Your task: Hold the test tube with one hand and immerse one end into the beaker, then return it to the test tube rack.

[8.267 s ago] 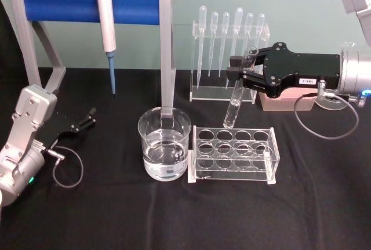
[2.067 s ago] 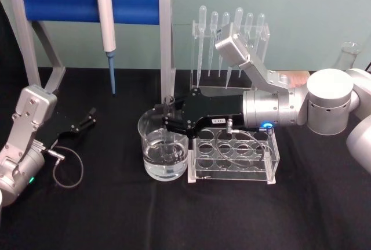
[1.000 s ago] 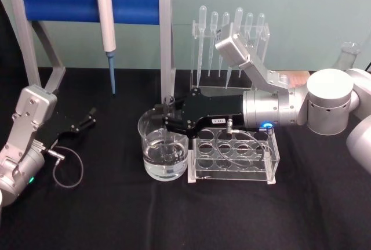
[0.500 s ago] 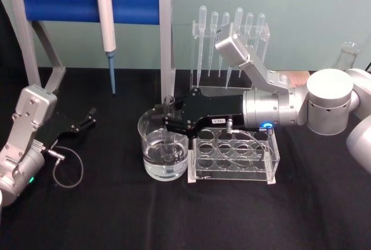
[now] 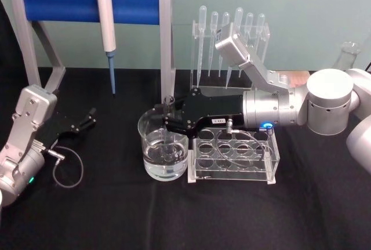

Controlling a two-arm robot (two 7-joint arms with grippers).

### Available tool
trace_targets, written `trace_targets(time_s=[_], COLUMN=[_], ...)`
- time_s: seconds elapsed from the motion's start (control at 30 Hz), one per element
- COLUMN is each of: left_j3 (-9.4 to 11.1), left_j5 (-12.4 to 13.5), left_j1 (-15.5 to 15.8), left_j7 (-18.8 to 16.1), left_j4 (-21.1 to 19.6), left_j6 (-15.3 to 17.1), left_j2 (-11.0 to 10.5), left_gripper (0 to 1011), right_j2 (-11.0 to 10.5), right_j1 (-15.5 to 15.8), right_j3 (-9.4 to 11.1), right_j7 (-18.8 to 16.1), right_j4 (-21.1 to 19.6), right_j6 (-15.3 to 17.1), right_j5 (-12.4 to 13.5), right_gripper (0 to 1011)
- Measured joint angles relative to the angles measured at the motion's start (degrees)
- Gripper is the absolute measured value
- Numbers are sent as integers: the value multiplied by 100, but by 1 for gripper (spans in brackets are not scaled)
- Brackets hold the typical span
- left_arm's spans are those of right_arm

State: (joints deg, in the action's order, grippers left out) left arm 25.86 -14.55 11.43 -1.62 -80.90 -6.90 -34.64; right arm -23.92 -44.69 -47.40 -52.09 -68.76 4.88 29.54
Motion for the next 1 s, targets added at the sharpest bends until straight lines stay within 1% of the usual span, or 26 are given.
trace_targets(time_s=[1.0], left_j3=[0], left_j5=[0], left_j1=[0], left_j7=[0], left_j4=[0], left_j6=[0], left_j2=[0], left_gripper=[1000], right_j2=[0], right_j1=[0], right_j3=[0], right_j7=[0], right_j4=[0], right_j6=[0], right_j5=[0], right_gripper=[226])
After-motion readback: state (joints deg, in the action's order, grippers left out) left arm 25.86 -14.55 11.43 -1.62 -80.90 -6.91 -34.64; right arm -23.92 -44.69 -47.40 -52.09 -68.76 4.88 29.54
